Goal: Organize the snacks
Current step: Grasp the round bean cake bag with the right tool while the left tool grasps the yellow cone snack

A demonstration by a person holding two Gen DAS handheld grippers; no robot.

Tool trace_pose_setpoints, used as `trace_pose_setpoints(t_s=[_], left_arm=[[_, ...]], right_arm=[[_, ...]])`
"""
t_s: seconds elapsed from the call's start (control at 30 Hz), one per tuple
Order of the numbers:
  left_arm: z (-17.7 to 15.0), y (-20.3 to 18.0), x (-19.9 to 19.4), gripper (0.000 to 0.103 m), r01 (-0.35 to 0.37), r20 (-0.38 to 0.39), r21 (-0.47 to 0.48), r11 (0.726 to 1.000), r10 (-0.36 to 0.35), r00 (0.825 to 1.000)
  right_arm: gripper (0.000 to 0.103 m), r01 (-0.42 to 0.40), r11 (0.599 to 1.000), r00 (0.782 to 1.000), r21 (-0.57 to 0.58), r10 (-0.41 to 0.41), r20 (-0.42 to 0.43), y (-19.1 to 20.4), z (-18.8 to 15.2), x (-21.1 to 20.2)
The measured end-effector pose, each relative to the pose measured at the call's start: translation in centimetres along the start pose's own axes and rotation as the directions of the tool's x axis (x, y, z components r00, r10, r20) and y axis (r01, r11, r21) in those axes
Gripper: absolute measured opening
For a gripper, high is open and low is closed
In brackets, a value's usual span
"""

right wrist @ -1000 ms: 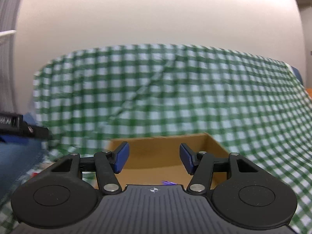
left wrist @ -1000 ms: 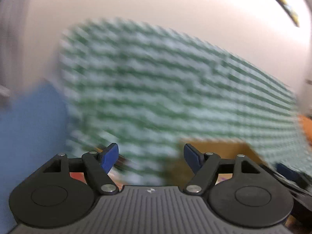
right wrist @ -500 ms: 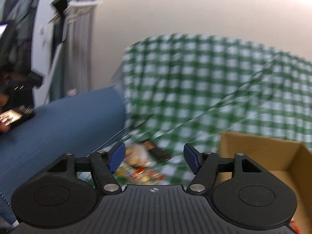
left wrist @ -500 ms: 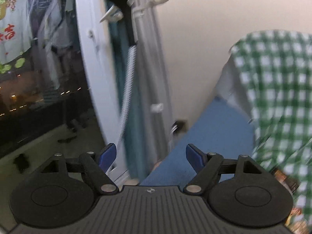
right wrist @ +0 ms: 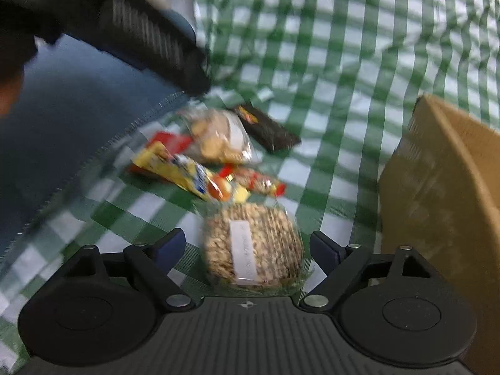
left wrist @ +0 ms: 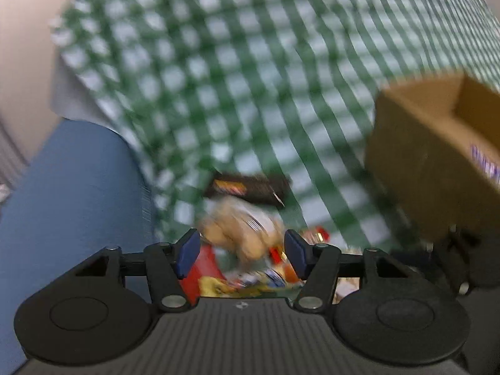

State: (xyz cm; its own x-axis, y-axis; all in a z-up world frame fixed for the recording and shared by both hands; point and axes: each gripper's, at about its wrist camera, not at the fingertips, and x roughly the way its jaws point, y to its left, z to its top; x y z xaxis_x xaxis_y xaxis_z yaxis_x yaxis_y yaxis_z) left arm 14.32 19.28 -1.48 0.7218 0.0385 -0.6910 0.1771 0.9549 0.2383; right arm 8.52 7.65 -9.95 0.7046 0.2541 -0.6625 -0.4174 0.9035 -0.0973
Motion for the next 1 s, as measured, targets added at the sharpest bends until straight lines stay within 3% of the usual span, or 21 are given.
trace_pose_setpoints(t_s=[0.17, 0.27, 0.37, 0.43, 0.47, 0.53, 0.6, 0.73, 0.83, 1.0], left_arm=[[-2.4, -1.9, 4.1, 0.070, 0.048, -0.129, 0.070, 0.996, -0.038, 0.991], [-3.4, -1.6, 5.4, 0.070, 0.069, -0.172, 0.033, 0.997, -0.062, 0.983], [-3.9, -1.0, 5.9, 0.054, 0.084, -0.230, -0.036, 0.996, -0.090, 0.969], [-4.1, -0.7, 5.8, 0.034, 0.088, -0.260, -0.064, 0.994, -0.102, 0.960], [-4.2, -0.5, 5.7, 0.033, 0.092, -0.263, -0.082, 0.992, -0.110, 0.958], [-4.4, 0.3, 5.4, 0.010, 0.112, -0.273, -0.152, 0.982, -0.150, 0.950], [-4.7, 1.1, 4.6, 0.010, 0.142, -0.272, -0.243, 0.960, -0.208, 0.940], [-5.7, 1.5, 2.7, 0.010, 0.156, -0.264, -0.346, 0.925, -0.256, 0.930], [-7.1, 1.4, 1.3, 0.010, 0.149, -0.297, -0.427, 0.892, -0.294, 0.909], [-8.1, 0.7, -3.0, 0.010, 0.144, -0.281, -0.456, 0.878, -0.296, 0.913]], right_arm=[[0.088, 0.000, 0.999, 0.998, 0.042, 0.003, -0.066, -0.8, -0.4, 2.4], [0.087, -0.006, 1.000, 0.998, 0.029, 0.008, -0.069, -0.6, -0.6, 2.5], [0.082, -0.018, 1.000, 0.997, 0.005, 0.019, -0.068, -0.4, -0.8, 2.4], [0.082, -0.024, 1.000, 0.997, -0.001, 0.023, -0.068, -0.2, -0.9, 2.2], [0.082, -0.024, 1.000, 0.998, -0.003, 0.024, -0.057, -0.2, -1.0, 2.1], [0.081, -0.033, 0.999, 0.998, -0.004, 0.033, -0.062, -0.1, -1.1, 1.8], [0.081, -0.045, 0.999, 0.997, -0.014, 0.044, -0.069, 0.1, -1.2, 1.0], [0.081, -0.084, 0.994, 0.995, -0.075, 0.080, -0.058, 1.1, -1.7, -1.7], [0.081, -0.101, 0.989, 0.994, -0.110, 0.095, -0.059, 1.6, -2.6, -4.0], [0.081, -0.146, 0.981, 0.989, -0.130, 0.140, -0.048, 2.0, -4.3, -8.5]])
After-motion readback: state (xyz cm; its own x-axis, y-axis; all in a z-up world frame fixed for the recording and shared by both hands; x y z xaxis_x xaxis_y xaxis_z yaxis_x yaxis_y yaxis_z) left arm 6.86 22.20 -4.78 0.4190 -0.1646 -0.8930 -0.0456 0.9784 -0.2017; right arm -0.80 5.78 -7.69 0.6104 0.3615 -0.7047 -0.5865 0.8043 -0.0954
